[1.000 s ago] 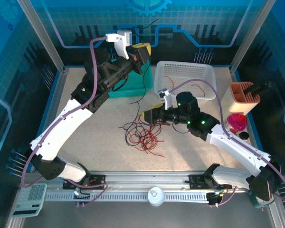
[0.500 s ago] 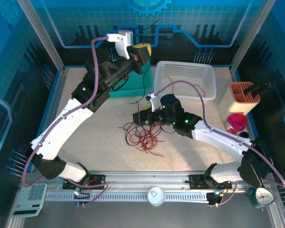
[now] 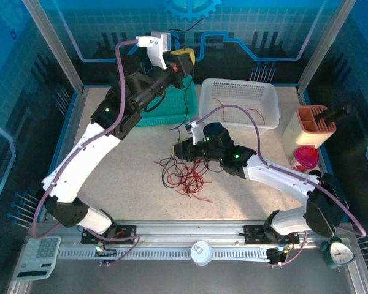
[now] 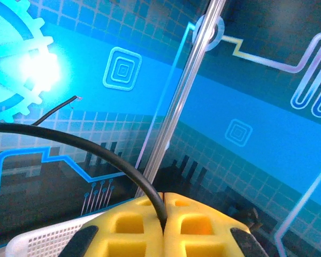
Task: Untangle the cables
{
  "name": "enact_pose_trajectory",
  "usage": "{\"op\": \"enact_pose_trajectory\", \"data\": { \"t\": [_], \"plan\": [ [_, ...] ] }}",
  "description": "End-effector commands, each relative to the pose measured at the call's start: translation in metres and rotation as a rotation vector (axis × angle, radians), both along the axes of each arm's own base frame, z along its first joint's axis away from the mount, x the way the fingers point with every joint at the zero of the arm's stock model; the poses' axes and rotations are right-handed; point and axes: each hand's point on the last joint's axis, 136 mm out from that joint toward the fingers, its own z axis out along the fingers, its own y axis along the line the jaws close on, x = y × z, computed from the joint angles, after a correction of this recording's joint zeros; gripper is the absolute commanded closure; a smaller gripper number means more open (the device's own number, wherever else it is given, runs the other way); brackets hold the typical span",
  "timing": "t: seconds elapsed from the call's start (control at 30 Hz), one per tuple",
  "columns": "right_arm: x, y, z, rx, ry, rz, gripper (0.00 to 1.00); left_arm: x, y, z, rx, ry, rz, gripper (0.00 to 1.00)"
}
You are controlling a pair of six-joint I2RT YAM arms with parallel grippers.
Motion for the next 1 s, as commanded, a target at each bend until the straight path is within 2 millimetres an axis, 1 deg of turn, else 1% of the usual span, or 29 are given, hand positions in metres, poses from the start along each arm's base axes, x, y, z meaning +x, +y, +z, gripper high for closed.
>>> {"op": "enact_pose_trajectory", "data": {
  "t": [0.0,0.03,0.07,0.27,0.43,0.53,0.57,0.6,0.73,0.87,0.93,0.97],
  "plan": [
    [-0.003,0.001,-0.003,-0.014,-0.006,0.004,0.94,0.006,0.005,0.005,0.004,0.004,0.017,1.0],
    [-0.004,-0.001,-0.005,-0.022,-0.006,-0.001,0.99,0.01,0.007,0.004,0.012,0.011,0.029,1.0],
    [-0.005,-0.003,-0.007,-0.029,-0.005,-0.003,1.0,0.014,0.011,0.003,0.018,0.017,0.043,1.0],
    [-0.009,-0.016,-0.009,-0.036,-0.028,-0.027,1.0,0.051,0.053,-0.006,0.031,0.067,0.173,1.0],
    [-0.005,-0.026,-0.019,-0.067,-0.009,-0.065,1.0,0.078,0.08,-0.026,0.048,0.112,0.259,1.0],
    [-0.001,-0.031,-0.017,-0.066,-0.009,-0.089,1.0,0.094,0.093,-0.041,0.085,0.135,0.311,1.0],
    [-0.003,-0.035,-0.028,-0.083,0.007,-0.094,1.0,0.098,0.097,-0.045,0.097,0.143,0.326,1.0],
    [-0.002,-0.037,-0.029,-0.083,0.01,-0.102,1.0,0.102,0.102,-0.05,0.11,0.15,0.345,1.0],
    [0.0,-0.043,-0.032,-0.097,0.018,-0.119,1.0,0.118,0.124,-0.063,0.154,0.162,0.422,1.0],
    [0.001,-0.05,-0.036,-0.106,0.029,-0.14,1.0,0.13,0.159,-0.066,0.141,0.181,0.509,1.0],
    [0.001,-0.052,-0.037,-0.108,0.031,-0.144,1.0,0.133,0.168,-0.067,0.123,0.185,0.515,1.0],
    [0.001,-0.053,-0.038,-0.108,0.031,-0.147,1.0,0.134,0.169,-0.066,0.126,0.182,0.517,1.0]
  ]
}}
